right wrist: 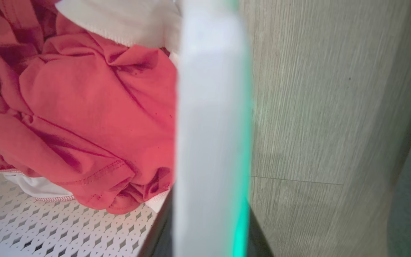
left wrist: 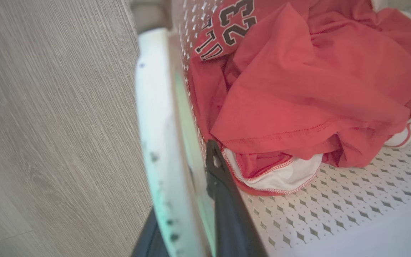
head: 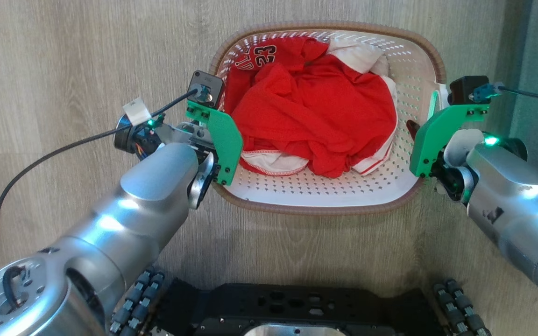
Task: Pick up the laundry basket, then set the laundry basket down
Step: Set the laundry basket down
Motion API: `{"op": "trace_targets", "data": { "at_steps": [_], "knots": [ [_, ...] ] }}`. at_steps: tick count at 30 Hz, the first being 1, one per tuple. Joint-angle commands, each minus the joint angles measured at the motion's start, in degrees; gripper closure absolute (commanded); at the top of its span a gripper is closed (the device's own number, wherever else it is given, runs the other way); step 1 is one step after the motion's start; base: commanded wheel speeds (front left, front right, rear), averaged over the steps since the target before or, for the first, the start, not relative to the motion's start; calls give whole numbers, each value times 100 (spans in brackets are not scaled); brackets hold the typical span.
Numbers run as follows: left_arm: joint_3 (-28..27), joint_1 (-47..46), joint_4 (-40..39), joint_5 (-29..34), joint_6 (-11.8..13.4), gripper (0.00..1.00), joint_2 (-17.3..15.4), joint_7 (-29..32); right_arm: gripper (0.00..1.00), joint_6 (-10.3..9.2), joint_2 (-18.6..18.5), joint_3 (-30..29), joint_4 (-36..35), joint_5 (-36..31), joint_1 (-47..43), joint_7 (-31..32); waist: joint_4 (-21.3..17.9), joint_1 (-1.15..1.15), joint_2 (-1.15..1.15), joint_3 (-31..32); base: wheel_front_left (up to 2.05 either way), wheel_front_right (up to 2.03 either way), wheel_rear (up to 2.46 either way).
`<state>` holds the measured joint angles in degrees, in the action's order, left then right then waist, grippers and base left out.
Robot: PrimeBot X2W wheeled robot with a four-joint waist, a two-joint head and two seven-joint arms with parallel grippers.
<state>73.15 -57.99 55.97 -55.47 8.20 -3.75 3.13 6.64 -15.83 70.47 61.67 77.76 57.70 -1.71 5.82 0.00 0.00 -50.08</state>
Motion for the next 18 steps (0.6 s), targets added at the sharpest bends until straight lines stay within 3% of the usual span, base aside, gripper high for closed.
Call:
{"op": "trace_targets", "data": {
  "at_steps": [1, 8, 9, 10, 11, 12, 18],
  "knots": [
    [20, -36, -259, 163, -53, 100, 88, -21, 100, 85, 160, 154, -133, -161, -119, -69, 4, 0, 0, -7, 0, 0, 0],
    [20, -63, -284, 111, 20, 100, 88, -5, 100, 85, 149, 174, -40, -207, -50, -270, 26, 0, 0, -75, 0, 0, 0],
    [20, -74, -284, 88, 57, 100, 88, -5, 78, 85, 151, 174, -5, -209, -34, -318, 32, 0, 0, -88, 0, 0, 0],
    [20, -88, -284, 86, 104, 72, 88, -12, 49, 85, 156, 168, 32, -204, -21, -364, 37, 0, 0, -101, 0, 0, 0],
    [20, -103, -282, 118, 162, 27, 88, -34, 0, 85, 161, 164, 66, -196, -13, -395, 43, 0, 0, -112, 0, 0, 0],
    [20, -108, -278, 102, 228, 0, 88, -45, 0, 85, 164, 165, 94, -190, -8, -414, 52, 0, 0, -122, 0, 0, 0],
    [20, -105, -270, 107, 361, 0, 88, 22, 0, 85, 181, 171, 204, -168, 12, -512, 80, 0, 0, -136, 0, 0, 0]
  ]
}}
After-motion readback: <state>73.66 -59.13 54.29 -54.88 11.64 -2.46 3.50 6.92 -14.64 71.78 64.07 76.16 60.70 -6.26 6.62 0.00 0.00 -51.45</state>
